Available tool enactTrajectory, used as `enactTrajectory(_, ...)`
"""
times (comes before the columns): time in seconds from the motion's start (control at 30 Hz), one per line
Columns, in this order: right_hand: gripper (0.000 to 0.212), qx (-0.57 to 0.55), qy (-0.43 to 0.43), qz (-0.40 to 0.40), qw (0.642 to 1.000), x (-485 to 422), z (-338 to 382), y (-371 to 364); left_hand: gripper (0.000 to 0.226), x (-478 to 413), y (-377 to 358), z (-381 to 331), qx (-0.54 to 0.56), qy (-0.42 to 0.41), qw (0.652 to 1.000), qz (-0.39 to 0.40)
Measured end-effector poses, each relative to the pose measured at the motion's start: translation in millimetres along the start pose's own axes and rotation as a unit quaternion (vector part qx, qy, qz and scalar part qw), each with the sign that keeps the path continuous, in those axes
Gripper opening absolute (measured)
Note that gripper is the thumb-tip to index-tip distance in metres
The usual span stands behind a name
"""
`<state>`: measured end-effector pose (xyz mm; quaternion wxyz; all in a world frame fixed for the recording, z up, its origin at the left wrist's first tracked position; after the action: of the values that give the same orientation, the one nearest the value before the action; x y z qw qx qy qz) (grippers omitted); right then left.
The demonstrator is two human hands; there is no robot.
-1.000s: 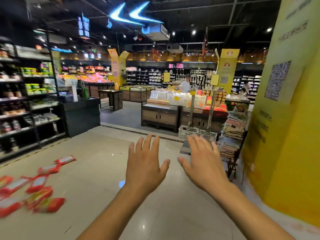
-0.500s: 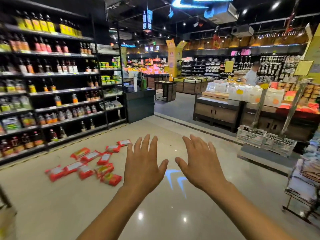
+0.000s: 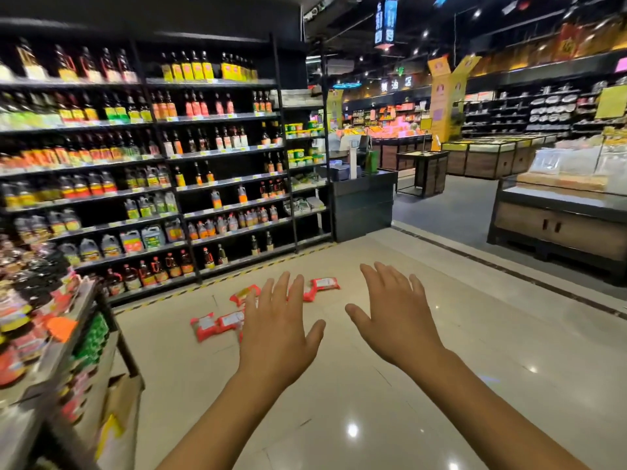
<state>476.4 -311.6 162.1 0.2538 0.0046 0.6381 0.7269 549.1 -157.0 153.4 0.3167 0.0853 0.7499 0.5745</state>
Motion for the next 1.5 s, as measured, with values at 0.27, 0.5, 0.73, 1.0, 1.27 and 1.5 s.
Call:
enactTrajectory(0.27,0.07,-0.024,0.038,0.032,0.998,-77,-17,-50,0.079,-60,-39,34,-0.027,0.055,0.998,0.001)
enactTrajectory(0.5,0.071,-0.027,0.066,0.066,0.995,-150,-5,-111,0.08,-113,-91,83,-0.046,0.087,0.995,0.015)
enactTrajectory(0.73,0.073,-0.01,0.075,0.084,0.994,-254,2,-170,0.079,-212,-149,142,-0.036,0.11,0.993,0.023)
enactTrajectory(1.0,0.072,0.014,0.04,0.091,0.995,-366,-15,-211,0.081,-335,-217,162,0.003,0.081,0.995,0.052)
enactTrajectory(1.27,0.071,0.023,0.006,0.087,0.996,-446,-54,-231,0.082,-429,-268,152,0.022,0.055,0.996,0.071)
enactTrajectory(1.5,0.07,0.012,0.003,0.094,0.996,-535,-99,-272,0.082,-517,-319,141,0.023,0.06,0.995,0.08)
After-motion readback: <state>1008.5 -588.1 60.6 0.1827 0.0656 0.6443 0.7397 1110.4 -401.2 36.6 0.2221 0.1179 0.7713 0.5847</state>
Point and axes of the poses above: each hand's wrist, its own x-axis away from the middle knuckle, its own y-axis out of the back of the hand, z = x × y, the point moved 10 cm from there along -x, towards the middle knuckle, and after that the axes turned 2 degrees about y, right-handed, at the moved point
